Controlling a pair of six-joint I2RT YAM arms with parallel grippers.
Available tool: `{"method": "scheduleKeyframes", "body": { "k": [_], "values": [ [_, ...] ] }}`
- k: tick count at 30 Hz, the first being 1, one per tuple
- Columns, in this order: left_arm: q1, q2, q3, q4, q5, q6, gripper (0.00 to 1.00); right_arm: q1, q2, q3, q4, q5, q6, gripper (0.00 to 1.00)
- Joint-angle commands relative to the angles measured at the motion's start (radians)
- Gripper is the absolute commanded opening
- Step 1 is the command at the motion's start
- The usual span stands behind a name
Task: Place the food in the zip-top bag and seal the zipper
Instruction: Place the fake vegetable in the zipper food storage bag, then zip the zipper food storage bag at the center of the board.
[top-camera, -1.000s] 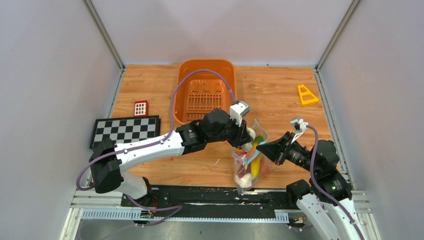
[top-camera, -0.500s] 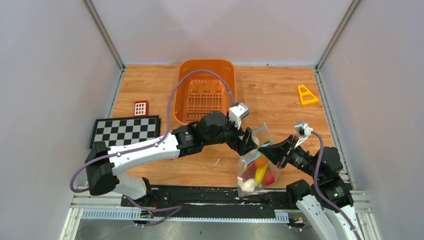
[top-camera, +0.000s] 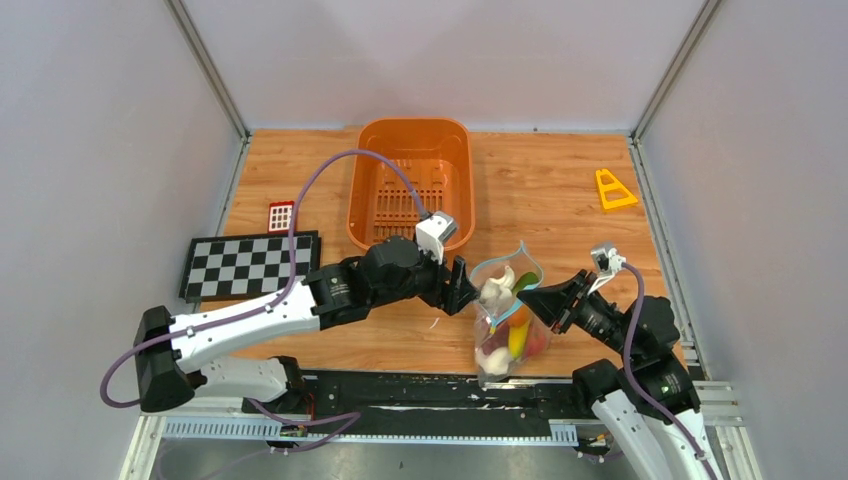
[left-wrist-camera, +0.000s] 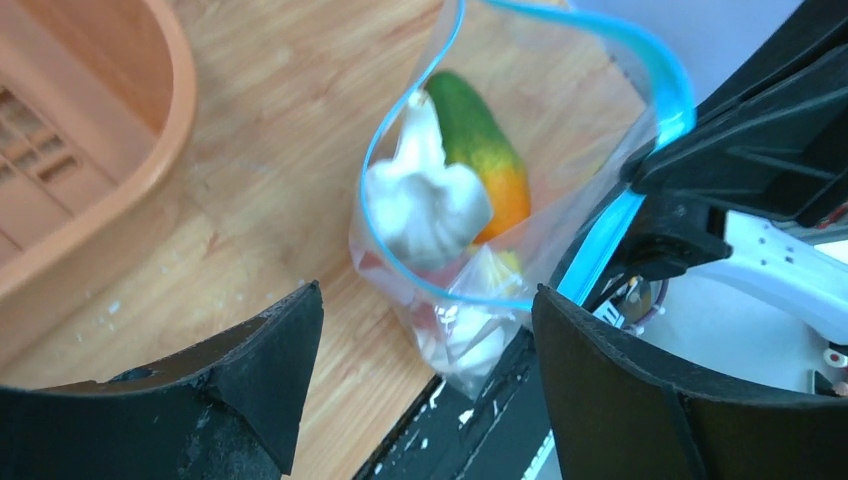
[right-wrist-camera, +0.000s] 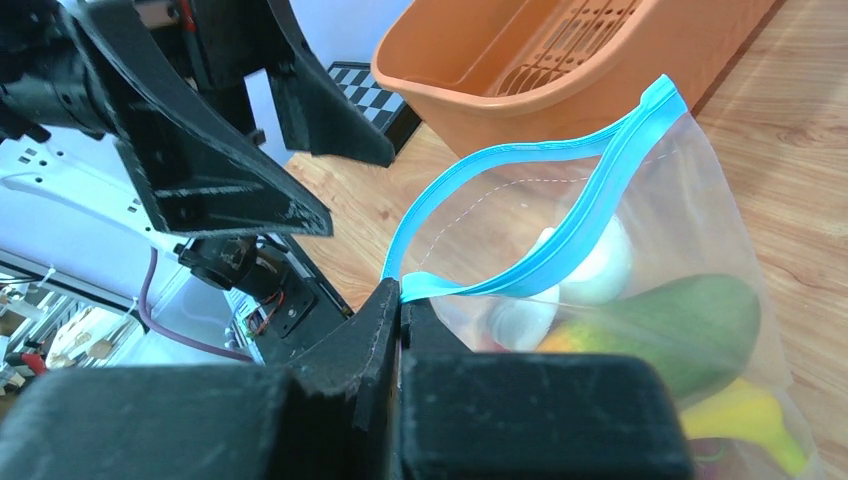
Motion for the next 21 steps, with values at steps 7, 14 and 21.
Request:
{"method": "scheduleKeyframes", "body": {
  "k": [7,14,21],
  "values": [
    [-0.006,0.039,-0.072,0.13,0.04,-0.214,0.76,0.001,-0.001,-0.001,0.127,0.013,0.017,0.0],
    [-0.004,-0.063,-0.031,0.091,-0.041,-0.138,0.82,0.001,0.084,0.041,0.147,-0.176,-0.049,0.0],
    [0.034,-0.206,0.059,-0.198,-0.234,0.053,1.0,0.001,0.282,0.165,0.261,-0.479,-0.043,0.0]
  ]
}}
